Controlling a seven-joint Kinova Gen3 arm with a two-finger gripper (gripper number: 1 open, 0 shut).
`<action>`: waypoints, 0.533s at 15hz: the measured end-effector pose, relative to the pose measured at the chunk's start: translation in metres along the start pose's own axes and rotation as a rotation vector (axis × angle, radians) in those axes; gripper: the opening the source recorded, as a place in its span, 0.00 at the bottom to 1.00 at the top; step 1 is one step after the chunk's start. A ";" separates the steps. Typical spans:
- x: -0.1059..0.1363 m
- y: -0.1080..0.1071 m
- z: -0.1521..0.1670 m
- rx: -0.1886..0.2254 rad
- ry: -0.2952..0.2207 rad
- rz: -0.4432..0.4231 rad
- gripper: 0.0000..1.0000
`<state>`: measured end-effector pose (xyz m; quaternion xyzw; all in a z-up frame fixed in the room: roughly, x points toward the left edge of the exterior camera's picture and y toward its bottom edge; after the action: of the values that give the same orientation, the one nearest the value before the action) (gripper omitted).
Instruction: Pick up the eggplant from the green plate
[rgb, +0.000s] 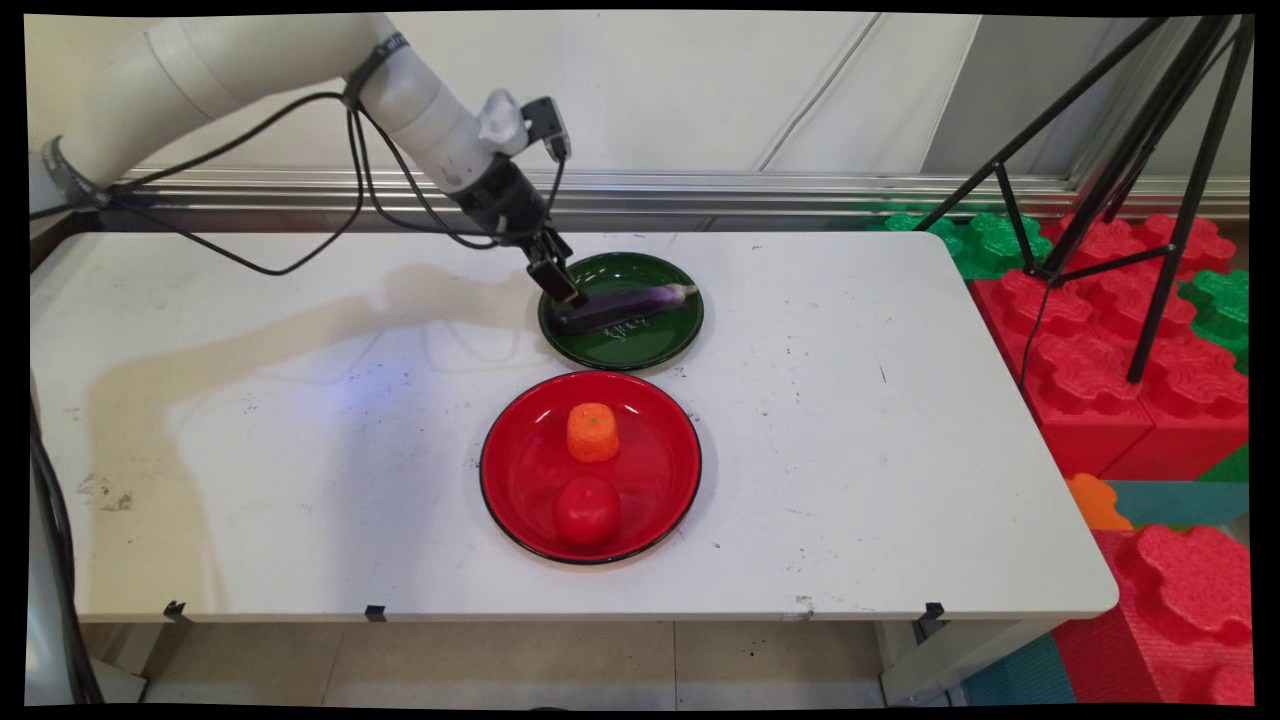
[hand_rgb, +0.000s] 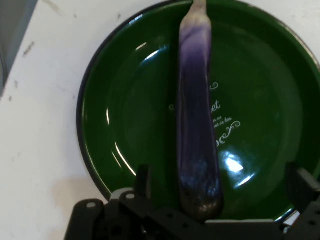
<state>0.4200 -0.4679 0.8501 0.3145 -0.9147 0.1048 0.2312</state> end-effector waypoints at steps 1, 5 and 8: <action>-0.001 -0.001 0.006 -0.001 -0.008 -0.004 1.00; -0.004 -0.003 0.021 -0.003 -0.031 -0.018 1.00; -0.006 -0.003 0.031 -0.006 -0.046 -0.027 1.00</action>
<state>0.4155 -0.4776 0.8200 0.3285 -0.9158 0.0918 0.2123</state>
